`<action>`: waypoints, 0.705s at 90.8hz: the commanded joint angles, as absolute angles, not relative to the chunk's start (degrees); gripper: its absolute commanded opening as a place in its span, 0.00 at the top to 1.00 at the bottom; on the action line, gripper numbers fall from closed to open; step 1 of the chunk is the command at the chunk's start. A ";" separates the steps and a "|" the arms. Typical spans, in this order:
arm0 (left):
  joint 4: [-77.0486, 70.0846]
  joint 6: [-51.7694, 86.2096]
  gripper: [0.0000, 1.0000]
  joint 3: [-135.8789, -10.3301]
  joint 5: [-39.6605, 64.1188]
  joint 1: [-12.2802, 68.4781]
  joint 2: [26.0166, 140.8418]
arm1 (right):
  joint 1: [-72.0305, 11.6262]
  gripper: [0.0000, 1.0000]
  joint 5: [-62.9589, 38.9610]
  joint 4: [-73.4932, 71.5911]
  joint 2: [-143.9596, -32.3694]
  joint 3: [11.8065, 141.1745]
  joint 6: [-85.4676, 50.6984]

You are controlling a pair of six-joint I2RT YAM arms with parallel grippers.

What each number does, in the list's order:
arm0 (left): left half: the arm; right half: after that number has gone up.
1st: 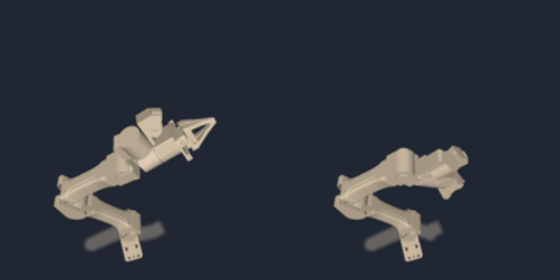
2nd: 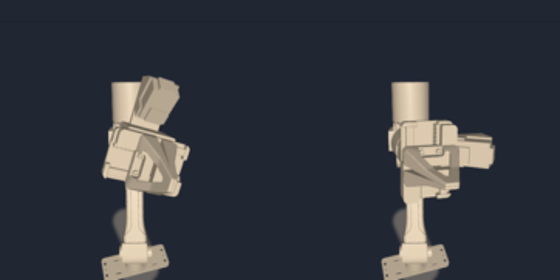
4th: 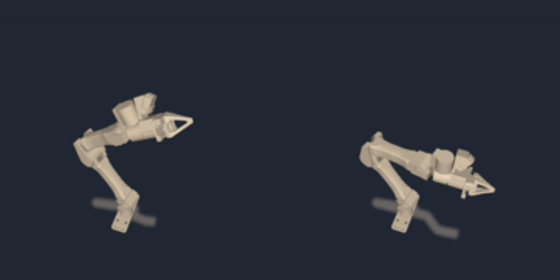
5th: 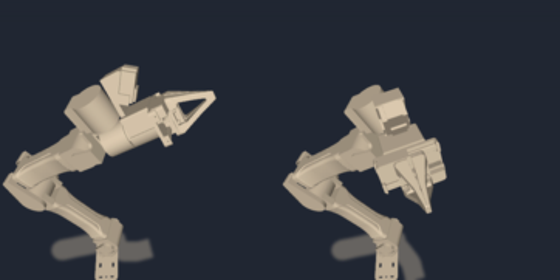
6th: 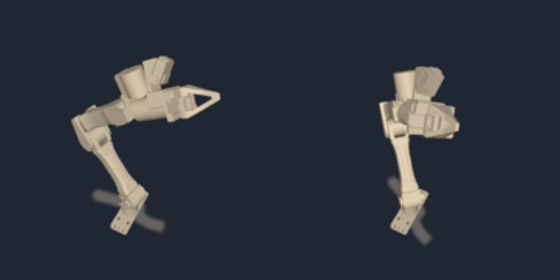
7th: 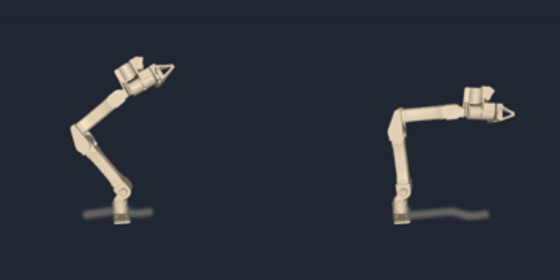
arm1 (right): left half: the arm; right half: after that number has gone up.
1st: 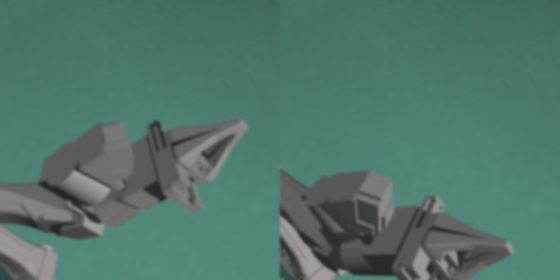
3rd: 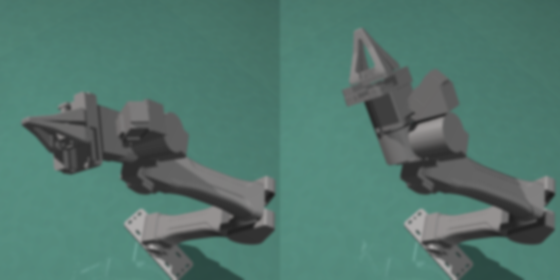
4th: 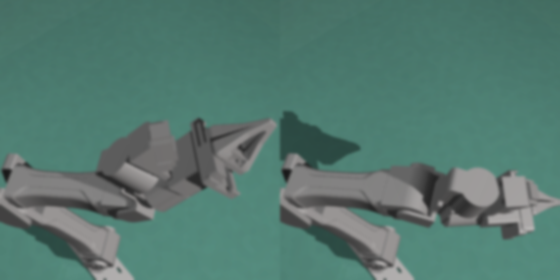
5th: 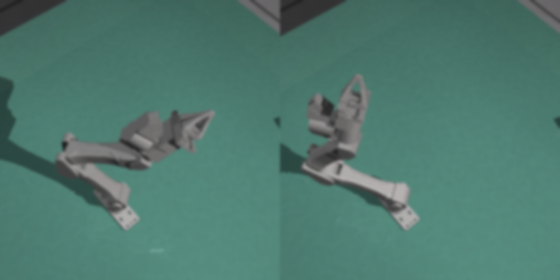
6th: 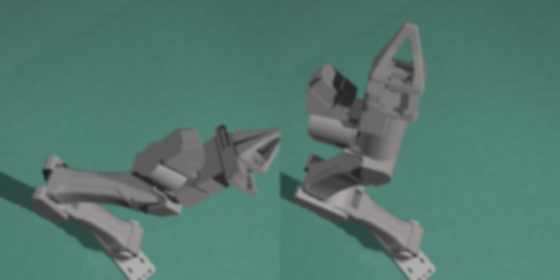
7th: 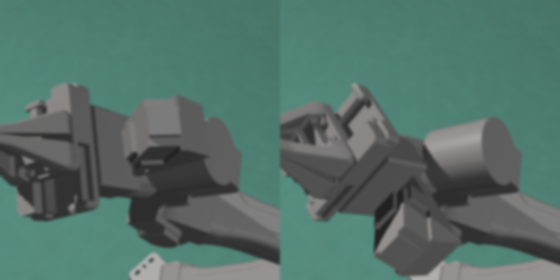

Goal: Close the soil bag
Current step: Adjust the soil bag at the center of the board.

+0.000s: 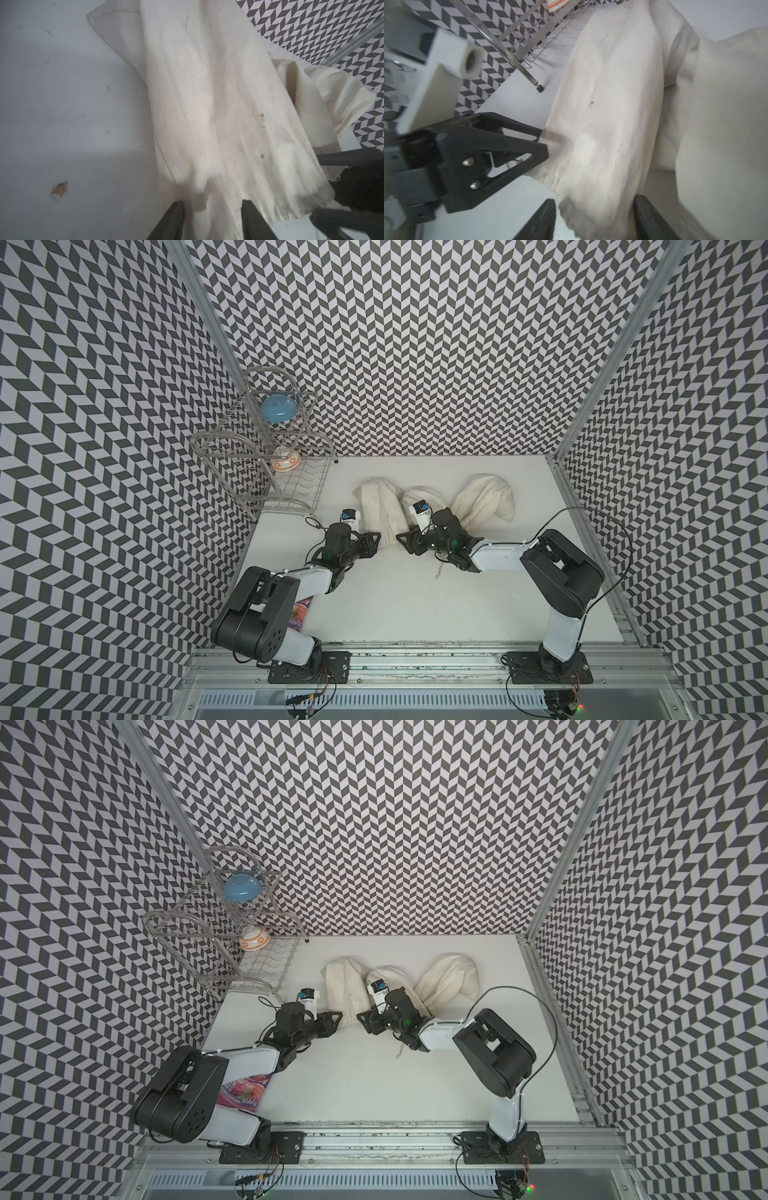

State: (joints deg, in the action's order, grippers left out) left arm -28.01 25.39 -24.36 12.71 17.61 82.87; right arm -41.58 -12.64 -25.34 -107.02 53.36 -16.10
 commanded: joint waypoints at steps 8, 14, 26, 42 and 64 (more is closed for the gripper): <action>-29.43 26.63 0.45 -21.03 9.95 17.85 76.32 | -40.53 1.00 -9.96 -28.70 -106.67 53.66 -14.92; -28.70 27.34 0.41 -18.98 8.52 17.84 73.11 | -39.67 1.00 -9.43 -29.37 -105.11 52.52 -14.47; -25.28 27.04 0.35 -15.09 7.14 17.99 66.70 | -37.91 1.00 -8.86 -28.88 -102.49 51.59 -12.38; -27.95 25.57 0.31 -11.74 13.18 21.12 62.85 | -37.29 1.00 -9.92 -28.55 -102.34 51.69 -10.83; -29.50 25.13 0.33 -15.48 16.28 25.44 65.10 | -37.27 1.00 -11.08 -28.56 -103.02 52.00 -10.82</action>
State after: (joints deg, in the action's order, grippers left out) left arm -27.55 25.56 -12.58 13.78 24.62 64.49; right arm -37.26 -10.63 -25.82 -103.83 52.01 -11.62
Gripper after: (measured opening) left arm 0.674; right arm 0.045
